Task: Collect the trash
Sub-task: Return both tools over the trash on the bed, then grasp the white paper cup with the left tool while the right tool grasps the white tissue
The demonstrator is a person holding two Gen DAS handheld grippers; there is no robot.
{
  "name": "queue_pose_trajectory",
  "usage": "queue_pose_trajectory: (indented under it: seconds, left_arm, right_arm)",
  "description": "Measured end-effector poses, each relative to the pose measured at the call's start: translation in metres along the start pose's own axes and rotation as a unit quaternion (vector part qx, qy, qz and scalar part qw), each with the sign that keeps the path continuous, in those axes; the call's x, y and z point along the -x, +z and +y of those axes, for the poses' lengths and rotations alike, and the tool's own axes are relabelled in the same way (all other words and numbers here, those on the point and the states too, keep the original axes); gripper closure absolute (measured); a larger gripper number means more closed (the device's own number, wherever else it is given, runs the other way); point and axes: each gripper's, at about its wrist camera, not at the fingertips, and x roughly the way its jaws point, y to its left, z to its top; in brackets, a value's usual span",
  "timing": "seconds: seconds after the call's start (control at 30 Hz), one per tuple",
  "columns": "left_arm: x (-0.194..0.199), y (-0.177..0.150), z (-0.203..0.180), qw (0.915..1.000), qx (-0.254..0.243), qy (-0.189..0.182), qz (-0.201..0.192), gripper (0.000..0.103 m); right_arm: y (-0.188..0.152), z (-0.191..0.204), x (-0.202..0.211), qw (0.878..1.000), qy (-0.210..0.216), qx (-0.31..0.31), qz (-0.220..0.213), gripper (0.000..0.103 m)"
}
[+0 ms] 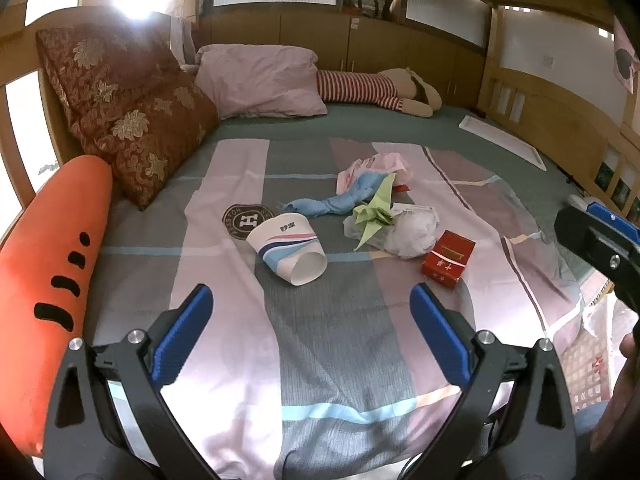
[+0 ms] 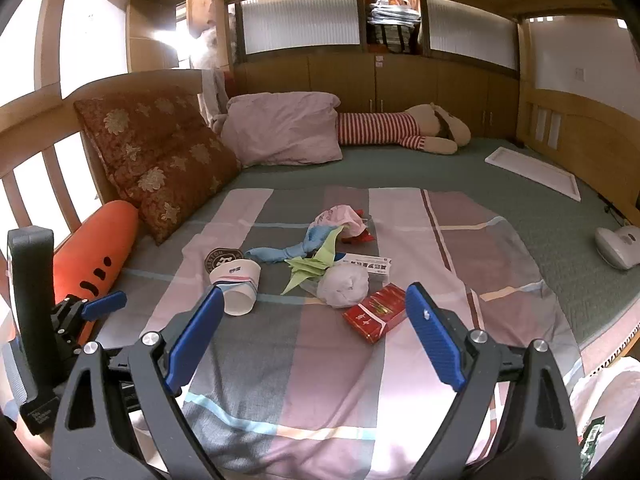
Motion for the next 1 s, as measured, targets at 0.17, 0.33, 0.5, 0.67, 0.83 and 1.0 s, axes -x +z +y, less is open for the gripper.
queue_pose_trajectory:
  seconds: [0.17,0.33,0.5,0.67,0.83,1.0]
  left_arm:
    - [0.001,0.000,-0.002,1.0000,-0.002,0.000,0.001,0.005]
    - [0.004,0.000,-0.004,1.0000,-0.002,-0.002,0.001,0.005]
    - [0.001,-0.001,-0.002,1.0000,-0.003,-0.003,0.004,0.005]
    - [0.002,-0.001,-0.004,1.0000,-0.004,-0.002,0.004,0.005]
    - [0.001,-0.003,-0.002,0.9998,-0.011,0.013,0.008,0.005]
    - [-0.011,-0.005,0.000,0.9985,-0.023,0.032,0.038,0.005]
  right_arm:
    - [0.000,0.000,0.000,1.000,-0.001,0.000,0.001,0.013]
    - [0.000,-0.001,-0.001,1.000,-0.001,-0.001,0.002,0.013]
    - [0.000,-0.001,-0.001,1.000,0.000,0.000,0.002,0.013]
    - [0.000,-0.014,0.004,0.999,0.021,-0.027,-0.011,0.013]
    - [-0.002,-0.047,-0.004,0.998,0.017,-0.064,0.006,0.013]
    - [-0.001,-0.077,-0.006,0.994,0.016,-0.107,0.009,0.013]
